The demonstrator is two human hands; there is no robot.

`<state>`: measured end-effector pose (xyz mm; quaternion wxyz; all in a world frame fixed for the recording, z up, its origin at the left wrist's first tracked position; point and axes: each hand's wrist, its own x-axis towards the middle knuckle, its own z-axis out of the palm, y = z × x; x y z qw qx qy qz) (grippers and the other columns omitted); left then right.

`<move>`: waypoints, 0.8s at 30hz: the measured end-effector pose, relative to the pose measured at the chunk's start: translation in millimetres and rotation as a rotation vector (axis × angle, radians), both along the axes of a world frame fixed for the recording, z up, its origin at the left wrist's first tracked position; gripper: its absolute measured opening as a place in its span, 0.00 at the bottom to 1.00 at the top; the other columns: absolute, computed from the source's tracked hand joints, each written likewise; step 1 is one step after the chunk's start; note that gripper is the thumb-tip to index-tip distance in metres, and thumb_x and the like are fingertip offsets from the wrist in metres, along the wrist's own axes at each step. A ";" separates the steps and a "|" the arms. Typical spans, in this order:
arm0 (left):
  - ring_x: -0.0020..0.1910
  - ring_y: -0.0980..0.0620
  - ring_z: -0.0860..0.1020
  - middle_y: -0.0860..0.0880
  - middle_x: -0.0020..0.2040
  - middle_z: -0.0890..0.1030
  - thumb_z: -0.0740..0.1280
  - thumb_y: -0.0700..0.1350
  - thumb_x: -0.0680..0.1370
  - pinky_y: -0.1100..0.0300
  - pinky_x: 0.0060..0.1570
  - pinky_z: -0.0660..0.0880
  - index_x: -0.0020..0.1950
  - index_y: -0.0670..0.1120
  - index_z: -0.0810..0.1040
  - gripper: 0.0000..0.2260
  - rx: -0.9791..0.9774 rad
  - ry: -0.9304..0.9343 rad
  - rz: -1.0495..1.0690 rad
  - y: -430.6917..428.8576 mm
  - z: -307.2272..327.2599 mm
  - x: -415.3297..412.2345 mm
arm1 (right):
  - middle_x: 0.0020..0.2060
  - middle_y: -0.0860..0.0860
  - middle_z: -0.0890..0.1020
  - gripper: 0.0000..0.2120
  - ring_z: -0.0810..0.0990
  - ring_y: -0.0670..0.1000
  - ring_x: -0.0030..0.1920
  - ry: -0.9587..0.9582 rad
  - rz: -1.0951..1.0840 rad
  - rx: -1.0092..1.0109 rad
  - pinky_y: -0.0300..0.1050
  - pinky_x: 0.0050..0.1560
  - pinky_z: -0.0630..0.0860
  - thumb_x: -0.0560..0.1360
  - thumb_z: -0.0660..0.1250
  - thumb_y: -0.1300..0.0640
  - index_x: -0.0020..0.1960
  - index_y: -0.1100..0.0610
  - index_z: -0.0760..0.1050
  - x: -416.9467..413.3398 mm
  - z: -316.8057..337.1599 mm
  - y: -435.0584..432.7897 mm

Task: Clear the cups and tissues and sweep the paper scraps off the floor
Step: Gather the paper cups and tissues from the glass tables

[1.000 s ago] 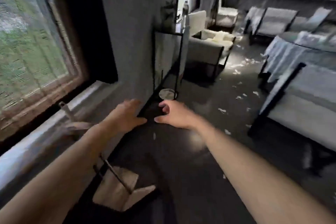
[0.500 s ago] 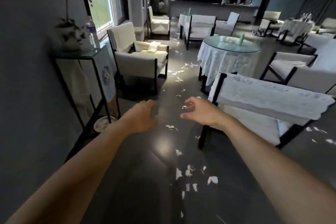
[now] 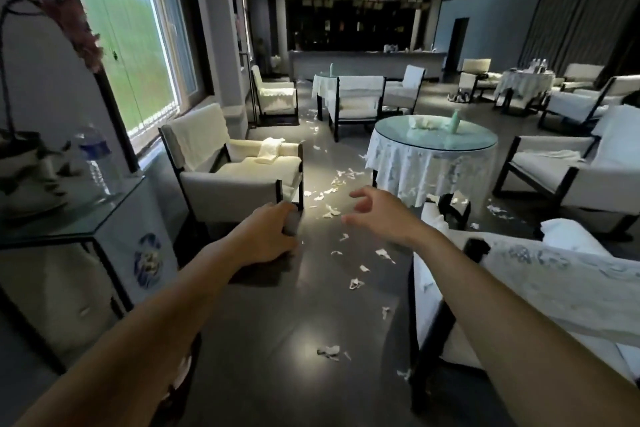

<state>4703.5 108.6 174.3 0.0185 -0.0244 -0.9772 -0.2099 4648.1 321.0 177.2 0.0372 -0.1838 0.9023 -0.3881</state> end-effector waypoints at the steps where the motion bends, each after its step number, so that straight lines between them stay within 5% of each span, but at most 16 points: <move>1: 0.62 0.48 0.71 0.46 0.67 0.71 0.71 0.48 0.74 0.62 0.55 0.67 0.72 0.47 0.64 0.29 0.012 0.004 -0.015 -7.3 7.2 -33.0 | 0.59 0.52 0.77 0.28 0.77 0.48 0.52 0.011 -0.004 -0.002 0.38 0.45 0.72 0.72 0.72 0.49 0.68 0.53 0.68 -27.5 6.5 -9.6; 14: 0.64 0.46 0.71 0.44 0.68 0.71 0.71 0.47 0.74 0.59 0.60 0.68 0.73 0.46 0.63 0.30 0.016 -0.032 -0.268 -11.9 -19.0 -453.4 | 0.61 0.53 0.76 0.32 0.75 0.49 0.54 -0.043 -0.292 0.028 0.39 0.50 0.69 0.71 0.73 0.47 0.71 0.52 0.65 -394.6 -26.5 7.0; 24: 0.63 0.47 0.71 0.44 0.66 0.73 0.72 0.47 0.73 0.61 0.57 0.67 0.71 0.45 0.65 0.29 0.132 0.034 -0.320 -37.6 11.9 -767.1 | 0.61 0.53 0.75 0.33 0.75 0.49 0.57 -0.061 -0.300 0.014 0.40 0.54 0.69 0.72 0.72 0.47 0.72 0.52 0.63 -694.2 -1.6 -30.9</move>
